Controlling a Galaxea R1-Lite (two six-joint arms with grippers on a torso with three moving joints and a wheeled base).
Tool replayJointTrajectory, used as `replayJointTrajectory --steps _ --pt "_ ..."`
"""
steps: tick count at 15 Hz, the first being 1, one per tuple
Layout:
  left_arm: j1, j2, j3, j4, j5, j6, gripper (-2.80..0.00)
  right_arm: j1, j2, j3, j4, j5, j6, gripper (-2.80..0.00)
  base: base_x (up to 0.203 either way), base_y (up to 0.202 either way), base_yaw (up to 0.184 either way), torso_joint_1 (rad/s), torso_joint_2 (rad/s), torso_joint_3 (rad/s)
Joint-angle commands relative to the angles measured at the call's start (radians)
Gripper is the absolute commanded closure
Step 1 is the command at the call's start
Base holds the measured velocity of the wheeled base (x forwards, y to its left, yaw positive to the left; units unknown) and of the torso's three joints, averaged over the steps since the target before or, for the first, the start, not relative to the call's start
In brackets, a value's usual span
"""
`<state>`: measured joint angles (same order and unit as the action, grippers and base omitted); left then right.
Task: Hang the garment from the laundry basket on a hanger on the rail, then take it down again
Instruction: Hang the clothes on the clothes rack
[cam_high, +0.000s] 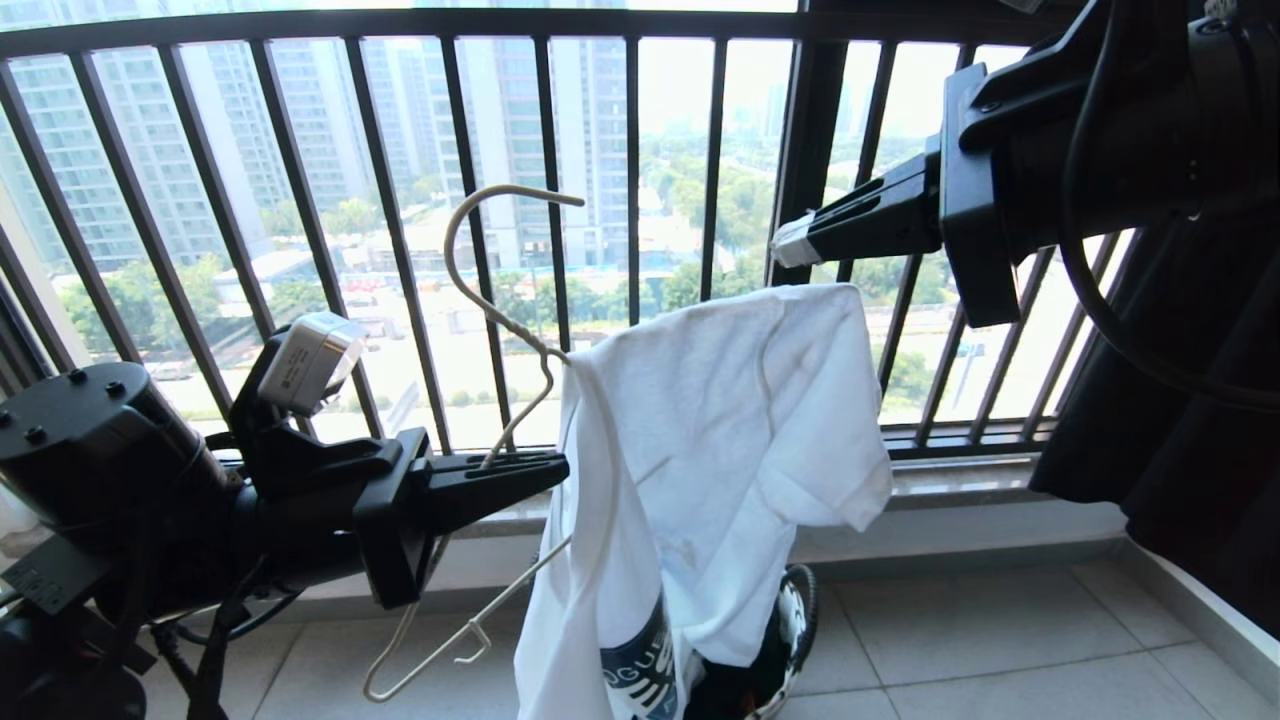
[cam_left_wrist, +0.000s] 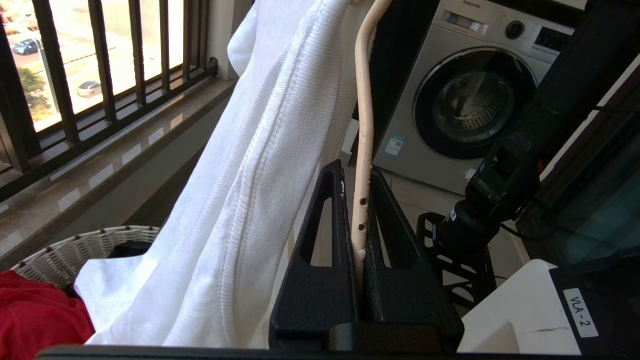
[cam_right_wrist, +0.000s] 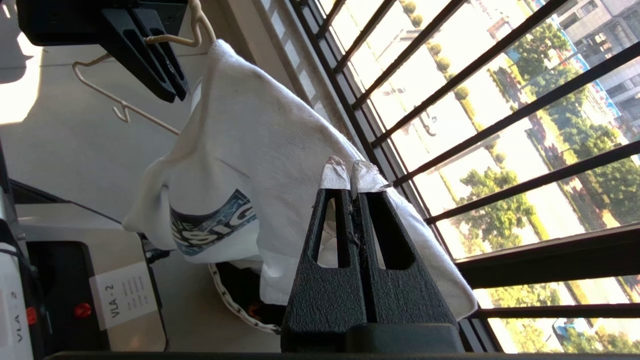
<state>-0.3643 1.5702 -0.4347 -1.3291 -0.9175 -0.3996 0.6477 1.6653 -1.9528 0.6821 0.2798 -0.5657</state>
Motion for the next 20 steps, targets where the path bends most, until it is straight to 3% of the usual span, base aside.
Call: replayJointTrajectory --steps 1,2,4,7,10,14,18,20 --pt "0.022 0.003 0.023 -0.007 -0.084 -0.001 0.0 0.019 0.018 0.0 0.013 0.001 -0.019 -2.07 0.0 0.0 0.0 0.0 0.0 0.0" --pt "0.031 0.01 0.03 -0.007 -0.112 0.001 0.0 0.022 0.033 -0.001 0.014 0.002 -0.021 -2.8 0.0 0.0 0.0 0.0 0.0 0.0" --pt "0.058 0.014 0.027 -0.007 -0.124 0.002 0.0 0.026 0.066 -0.002 0.021 0.004 -0.025 -2.8 0.0 0.0 0.0 0.0 0.0 0.0" --pt "0.096 0.028 0.024 -0.007 -0.191 -0.001 0.0 0.024 0.116 -0.003 0.066 0.043 -0.051 -2.8 0.0 0.0 0.0 0.0 0.0 0.0" --pt "0.097 0.044 0.022 -0.006 -0.204 -0.001 0.0 0.023 0.145 -0.003 0.081 0.064 -0.07 -2.8 0.0 0.0 0.0 0.0 0.0 0.0" --pt "0.097 0.034 0.03 -0.005 -0.271 -0.002 0.0 0.022 0.173 -0.003 0.135 0.064 -0.097 -2.8 0.0 0.0 0.0 0.0 0.0 0.0" --pt "0.097 0.014 0.036 -0.005 -0.284 -0.001 0.0 0.02 0.195 0.006 0.14 0.067 -0.103 -2.8 0.0 0.0 0.0 0.0 0.0 0.0" --pt "0.097 0.001 0.048 -0.005 -0.327 -0.002 0.0 0.021 0.197 0.009 0.162 0.072 -0.103 -2.8 0.0 0.0 0.0 0.0 0.0 0.0"
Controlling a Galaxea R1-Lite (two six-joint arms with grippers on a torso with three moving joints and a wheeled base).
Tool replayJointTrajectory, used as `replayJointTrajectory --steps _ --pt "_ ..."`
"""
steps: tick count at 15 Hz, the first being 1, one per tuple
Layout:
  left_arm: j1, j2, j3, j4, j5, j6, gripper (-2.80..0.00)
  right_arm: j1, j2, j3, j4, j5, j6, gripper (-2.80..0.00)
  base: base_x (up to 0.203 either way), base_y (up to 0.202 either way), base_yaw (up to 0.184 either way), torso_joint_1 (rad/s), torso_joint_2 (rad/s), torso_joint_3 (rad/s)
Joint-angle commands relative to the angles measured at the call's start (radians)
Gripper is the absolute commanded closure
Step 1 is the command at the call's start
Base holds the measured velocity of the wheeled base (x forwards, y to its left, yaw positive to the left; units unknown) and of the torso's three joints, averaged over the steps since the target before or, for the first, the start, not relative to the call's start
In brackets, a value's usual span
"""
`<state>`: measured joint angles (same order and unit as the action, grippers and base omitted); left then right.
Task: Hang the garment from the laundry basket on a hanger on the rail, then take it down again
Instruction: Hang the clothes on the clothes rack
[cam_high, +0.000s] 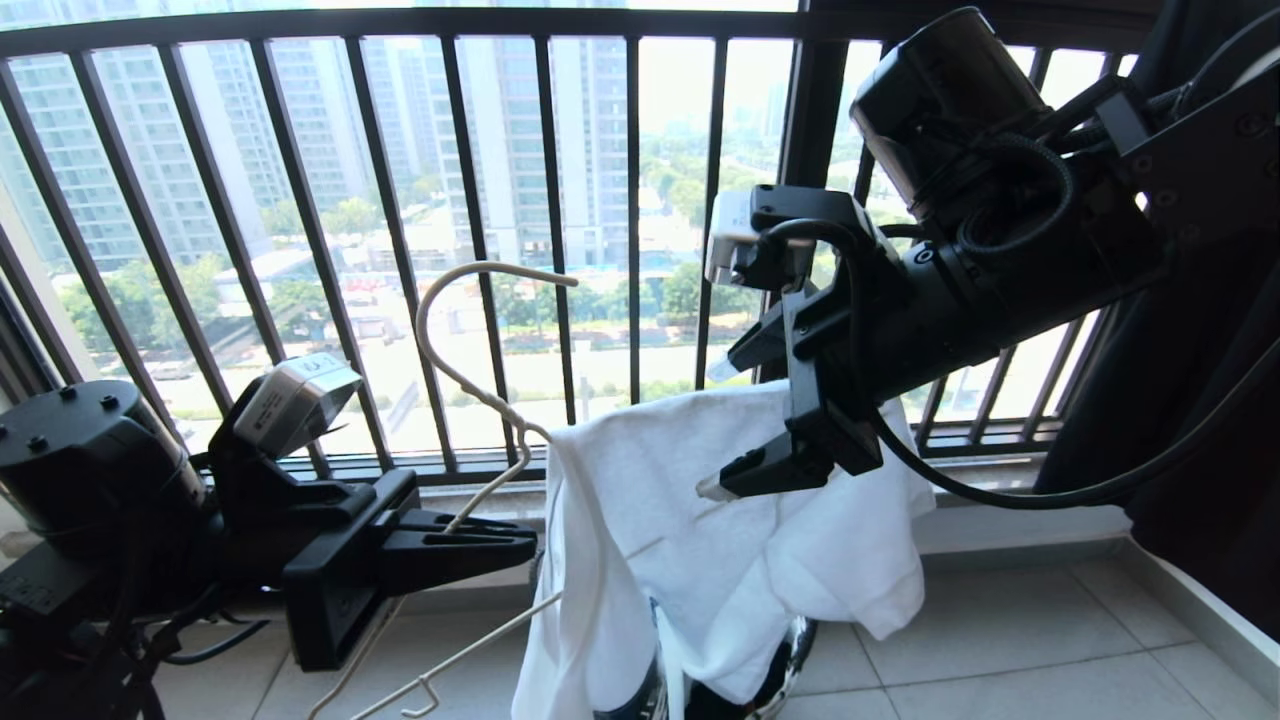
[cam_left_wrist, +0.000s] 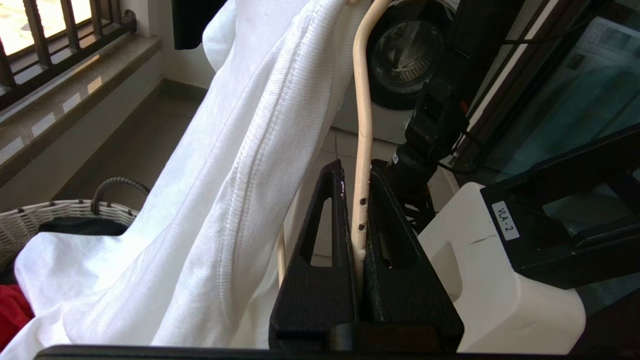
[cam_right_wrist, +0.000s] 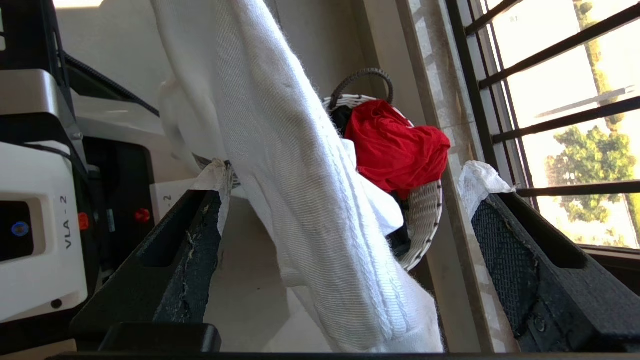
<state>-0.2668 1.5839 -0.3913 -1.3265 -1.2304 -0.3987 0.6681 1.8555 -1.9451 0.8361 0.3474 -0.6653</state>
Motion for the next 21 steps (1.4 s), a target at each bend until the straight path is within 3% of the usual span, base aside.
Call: replayJointTrajectory --steps 1,12,13,17,21 --pt "0.0 -0.013 0.012 -0.008 -0.037 -0.003 0.0 0.002 0.007 0.003 0.017 0.015 -0.004 -2.8 0.0 0.0 0.0 0.0 0.0 0.0" --pt "0.021 -0.027 0.003 -0.049 -0.048 -0.003 0.0 0.008 0.004 0.012 0.04 0.065 -0.003 -2.8 0.0 0.0 0.0 0.0 0.0 0.0" --pt "0.027 -0.027 -0.006 -0.051 -0.046 -0.006 0.0 0.008 0.004 0.012 0.041 0.065 -0.003 0.0 0.0 0.0 0.0 0.0 0.0 0.0" --pt "0.044 -0.038 -0.03 -0.053 -0.042 -0.002 0.0 0.024 0.004 0.01 0.04 0.065 -0.002 0.0 0.0 0.0 0.0 0.0 0.0 0.0" --pt "0.043 -0.041 -0.041 -0.066 0.046 -0.001 0.0 0.03 0.004 0.009 0.043 0.065 -0.002 0.0 0.0 0.0 0.0 0.0 0.0 0.0"
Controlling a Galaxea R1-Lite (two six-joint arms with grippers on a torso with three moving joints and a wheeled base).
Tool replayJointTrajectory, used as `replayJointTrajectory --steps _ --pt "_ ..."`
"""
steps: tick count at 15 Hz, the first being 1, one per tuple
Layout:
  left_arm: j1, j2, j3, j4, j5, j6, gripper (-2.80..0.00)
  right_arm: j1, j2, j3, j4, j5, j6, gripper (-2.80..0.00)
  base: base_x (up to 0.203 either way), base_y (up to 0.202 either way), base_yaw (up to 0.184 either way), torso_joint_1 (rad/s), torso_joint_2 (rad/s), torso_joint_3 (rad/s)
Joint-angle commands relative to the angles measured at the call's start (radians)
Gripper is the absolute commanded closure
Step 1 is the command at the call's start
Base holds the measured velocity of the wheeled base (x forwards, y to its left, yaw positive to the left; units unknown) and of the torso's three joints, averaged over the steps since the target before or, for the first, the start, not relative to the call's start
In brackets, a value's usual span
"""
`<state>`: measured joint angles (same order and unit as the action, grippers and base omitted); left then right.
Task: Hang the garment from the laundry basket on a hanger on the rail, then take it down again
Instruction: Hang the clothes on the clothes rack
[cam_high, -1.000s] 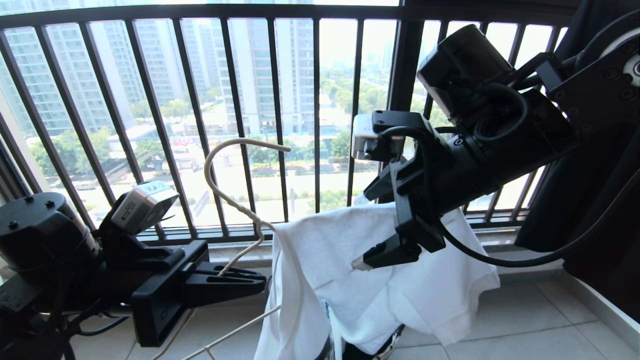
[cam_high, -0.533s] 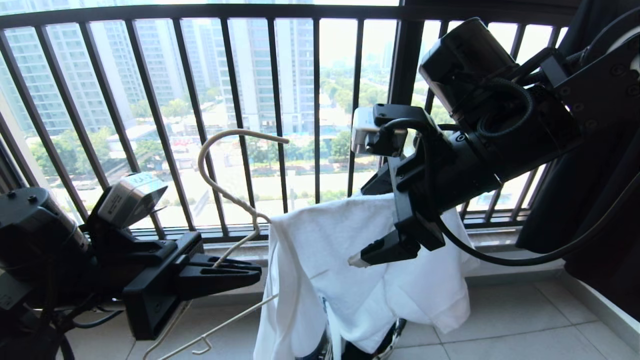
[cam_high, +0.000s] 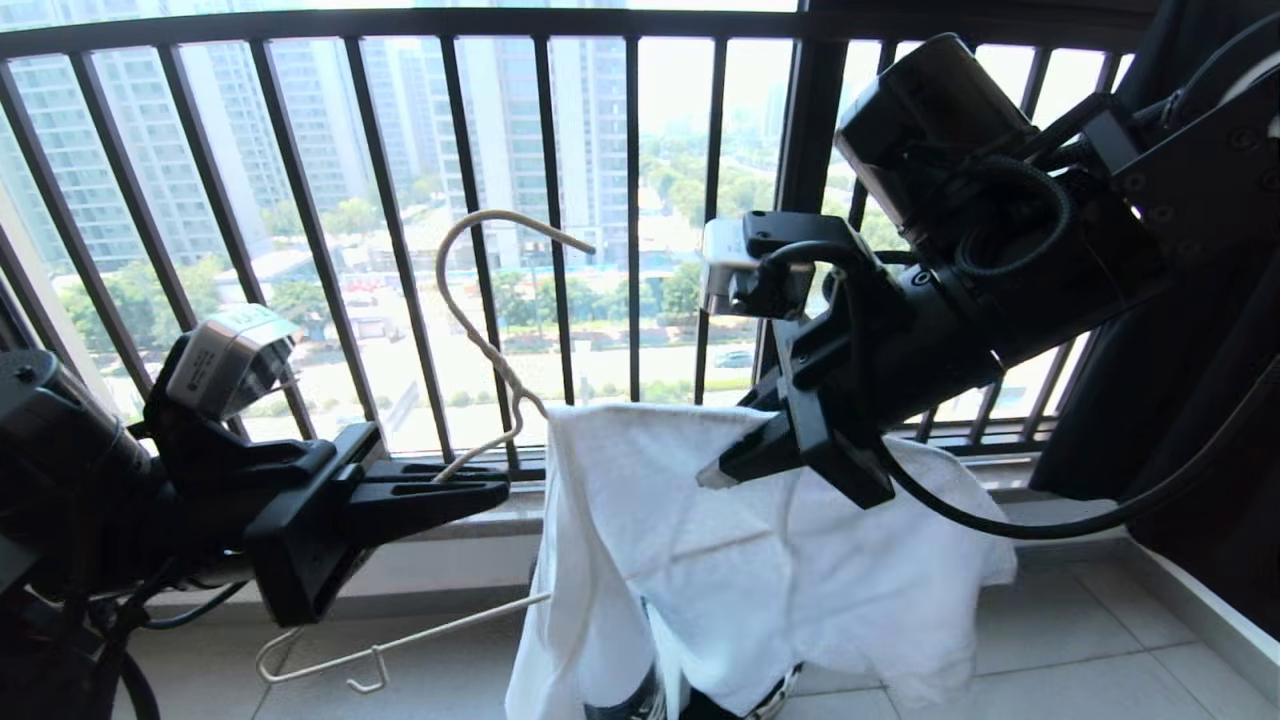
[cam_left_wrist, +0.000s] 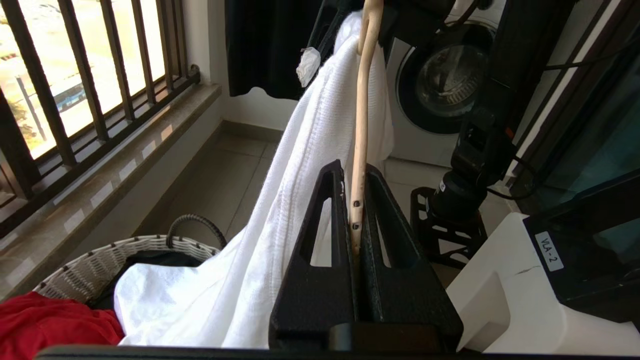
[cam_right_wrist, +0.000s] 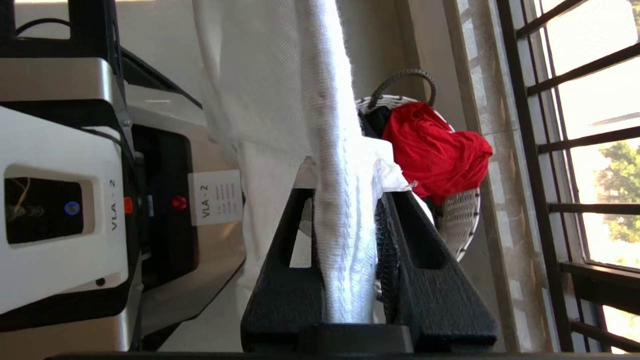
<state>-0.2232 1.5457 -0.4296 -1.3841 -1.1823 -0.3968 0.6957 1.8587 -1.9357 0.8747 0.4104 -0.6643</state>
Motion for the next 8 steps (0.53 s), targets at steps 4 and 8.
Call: replayJointTrajectory --steps 4,8 --pt "-0.002 -0.019 -0.006 -0.012 0.052 -0.008 0.0 0.008 0.002 0.0 0.003 0.002 -0.001 0.0 0.0 0.0 0.0 0.0 0.0 0.0" --pt "-0.002 -0.015 -0.015 -0.003 0.053 -0.009 0.0 0.008 -0.001 0.0 0.003 0.001 -0.001 0.0 0.0 0.0 0.0 0.0 0.0 0.0"
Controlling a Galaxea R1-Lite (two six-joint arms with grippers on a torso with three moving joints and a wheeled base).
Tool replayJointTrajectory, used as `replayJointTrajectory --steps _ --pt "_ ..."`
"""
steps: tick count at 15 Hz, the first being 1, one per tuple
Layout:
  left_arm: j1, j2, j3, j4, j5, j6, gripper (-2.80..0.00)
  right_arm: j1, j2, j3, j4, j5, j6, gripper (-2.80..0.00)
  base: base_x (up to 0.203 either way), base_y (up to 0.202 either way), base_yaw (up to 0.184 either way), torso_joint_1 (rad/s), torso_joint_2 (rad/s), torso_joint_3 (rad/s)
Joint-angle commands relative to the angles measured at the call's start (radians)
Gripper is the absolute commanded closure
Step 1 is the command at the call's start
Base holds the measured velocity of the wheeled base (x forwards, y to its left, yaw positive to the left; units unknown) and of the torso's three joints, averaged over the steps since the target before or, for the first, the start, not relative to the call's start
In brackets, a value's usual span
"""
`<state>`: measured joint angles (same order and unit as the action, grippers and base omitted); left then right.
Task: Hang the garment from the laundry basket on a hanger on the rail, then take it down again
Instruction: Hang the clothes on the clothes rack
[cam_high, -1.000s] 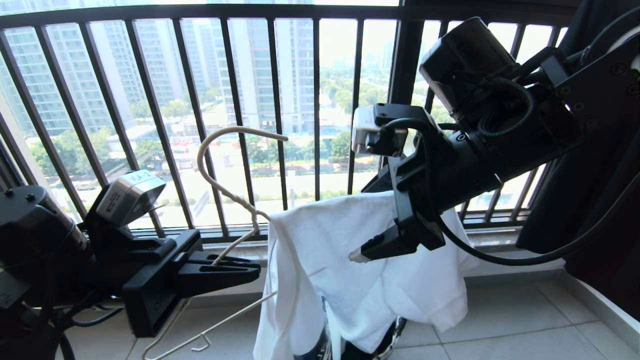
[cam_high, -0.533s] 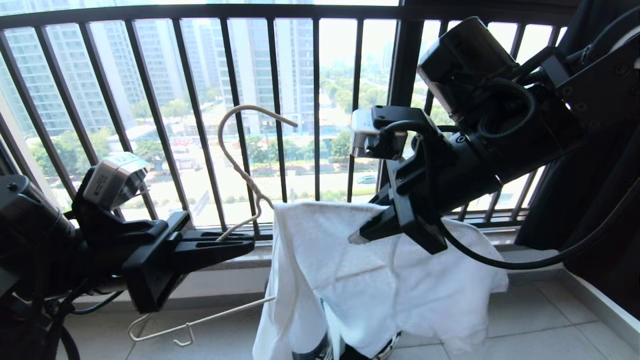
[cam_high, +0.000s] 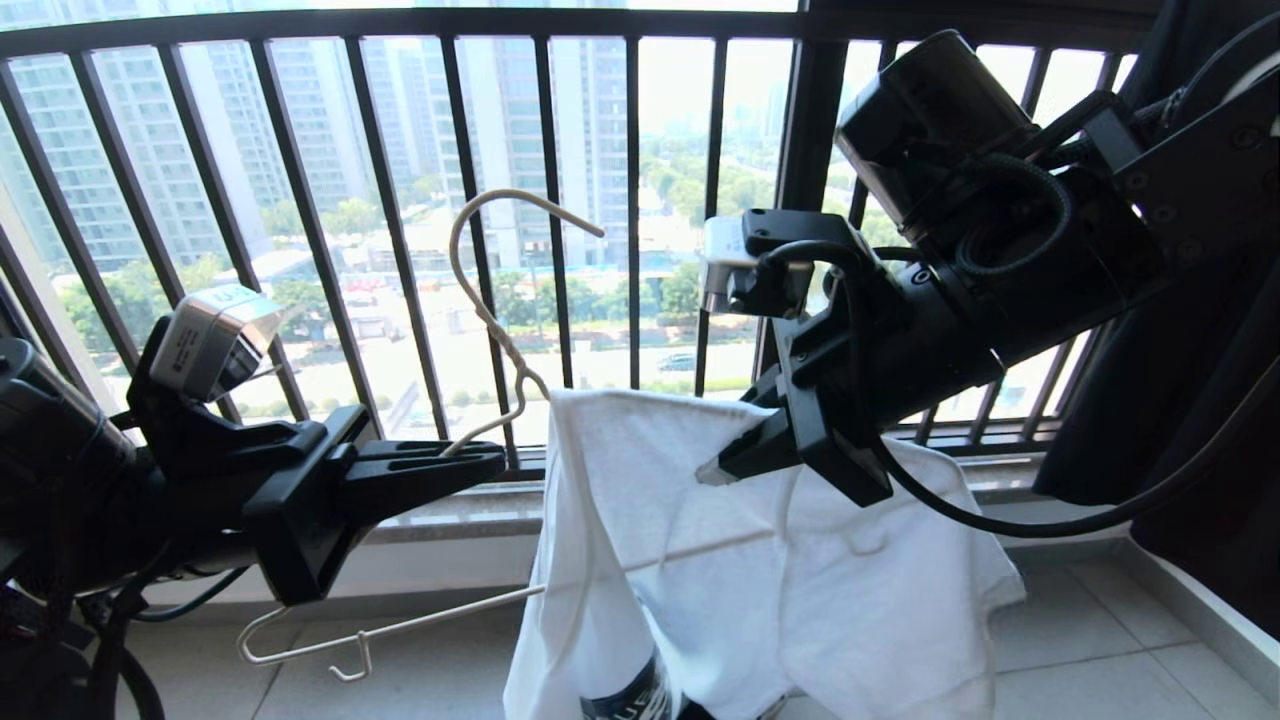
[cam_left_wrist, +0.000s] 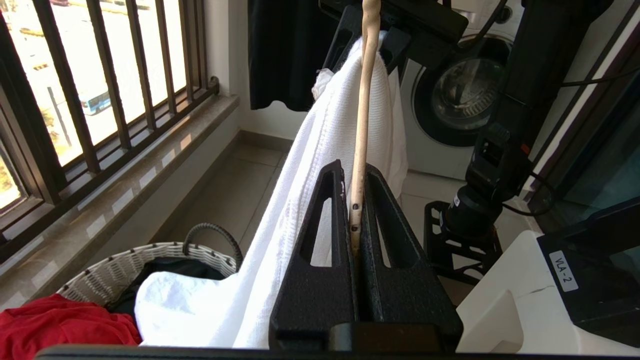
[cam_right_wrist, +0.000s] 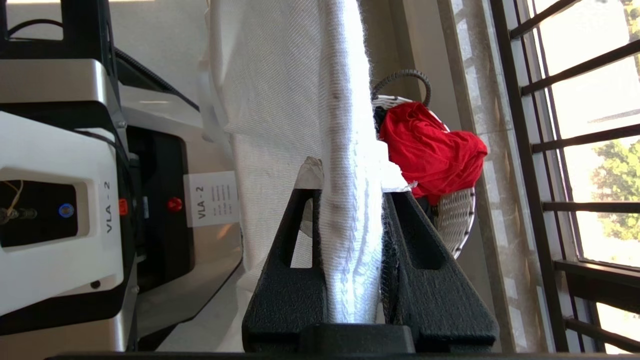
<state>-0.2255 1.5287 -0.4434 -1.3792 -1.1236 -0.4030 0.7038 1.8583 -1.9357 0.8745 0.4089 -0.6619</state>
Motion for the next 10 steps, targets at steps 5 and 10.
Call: replayJointTrajectory --steps 5,10 --pt "0.0 0.014 0.0 -0.011 -0.007 0.001 -2.8 0.0 -0.005 0.0 0.005 0.004 -0.004 0.0 0.0 0.0 0.0 0.0 0.0 0.0" --pt "0.002 0.014 0.002 -0.018 -0.006 0.002 -2.8 -0.001 -0.004 0.0 0.006 0.002 -0.004 0.0 0.0 0.0 0.0 0.0 0.0 0.0"
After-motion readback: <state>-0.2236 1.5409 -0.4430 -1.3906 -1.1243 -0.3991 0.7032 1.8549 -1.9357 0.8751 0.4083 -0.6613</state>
